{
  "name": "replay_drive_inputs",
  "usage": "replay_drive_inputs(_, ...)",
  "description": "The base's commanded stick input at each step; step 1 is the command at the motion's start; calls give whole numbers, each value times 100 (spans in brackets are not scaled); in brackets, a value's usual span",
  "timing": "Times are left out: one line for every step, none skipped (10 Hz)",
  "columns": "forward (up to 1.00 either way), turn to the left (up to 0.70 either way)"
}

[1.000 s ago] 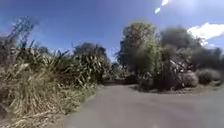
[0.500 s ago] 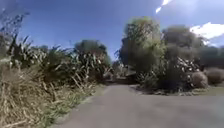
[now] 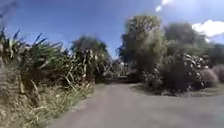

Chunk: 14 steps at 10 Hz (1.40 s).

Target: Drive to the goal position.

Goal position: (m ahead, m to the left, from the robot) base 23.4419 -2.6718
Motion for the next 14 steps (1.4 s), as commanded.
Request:
replay_drive_inputs(100,0)
replay_drive_inputs(100,0)
replay_drive_inputs(100,0)
replay_drive_inputs(100,0)
replay_drive_inputs(100,0)
replay_drive_inputs(100,0)
replay_drive_inputs(100,0)
replay_drive_inputs(100,0)
replay_drive_inputs(100,0)
replay_drive_inputs(100,0)
replay_drive_inputs(100,-3)
replay_drive_inputs(100,-17)
replay_drive_inputs(100,-31)
replay_drive_inputs(100,-40)
